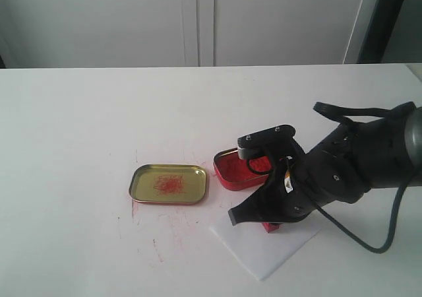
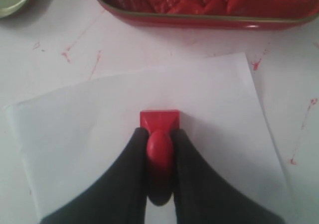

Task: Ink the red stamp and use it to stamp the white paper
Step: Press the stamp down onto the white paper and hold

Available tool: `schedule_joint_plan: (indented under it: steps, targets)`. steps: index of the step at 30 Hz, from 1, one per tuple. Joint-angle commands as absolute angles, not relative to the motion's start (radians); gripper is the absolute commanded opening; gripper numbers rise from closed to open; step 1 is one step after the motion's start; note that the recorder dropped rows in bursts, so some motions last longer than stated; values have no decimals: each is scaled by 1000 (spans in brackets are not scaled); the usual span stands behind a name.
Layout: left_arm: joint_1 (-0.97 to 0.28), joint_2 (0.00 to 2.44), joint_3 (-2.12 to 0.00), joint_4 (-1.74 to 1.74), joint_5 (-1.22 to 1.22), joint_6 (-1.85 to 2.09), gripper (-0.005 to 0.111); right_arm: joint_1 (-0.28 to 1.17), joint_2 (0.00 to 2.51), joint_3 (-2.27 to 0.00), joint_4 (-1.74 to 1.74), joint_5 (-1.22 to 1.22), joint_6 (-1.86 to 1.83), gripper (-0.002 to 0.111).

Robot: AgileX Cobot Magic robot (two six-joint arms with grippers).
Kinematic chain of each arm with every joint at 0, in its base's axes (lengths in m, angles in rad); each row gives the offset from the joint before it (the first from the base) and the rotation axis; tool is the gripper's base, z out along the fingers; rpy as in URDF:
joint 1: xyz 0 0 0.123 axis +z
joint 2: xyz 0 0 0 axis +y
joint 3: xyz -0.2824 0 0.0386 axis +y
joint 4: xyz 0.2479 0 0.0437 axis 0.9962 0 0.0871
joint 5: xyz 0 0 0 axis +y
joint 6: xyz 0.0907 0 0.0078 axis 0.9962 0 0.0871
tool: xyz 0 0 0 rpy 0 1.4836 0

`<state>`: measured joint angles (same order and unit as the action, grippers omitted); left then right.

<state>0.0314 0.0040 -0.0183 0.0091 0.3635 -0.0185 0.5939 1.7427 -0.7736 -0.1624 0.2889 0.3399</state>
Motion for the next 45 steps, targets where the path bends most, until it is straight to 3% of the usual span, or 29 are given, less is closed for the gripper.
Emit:
schedule_joint_plan:
  steps: [1,33,45]
  targets:
    - [24,0,-11,6,363,-22,0,597,1837,-743,-158,379,344,0]
    - [24,0,-11,6,363,-22,0,597,1917,-743,-158,472,342,0]
    - [24,0,-11,6,363,-22,0,597,1811,-746,-158,432,349,0]
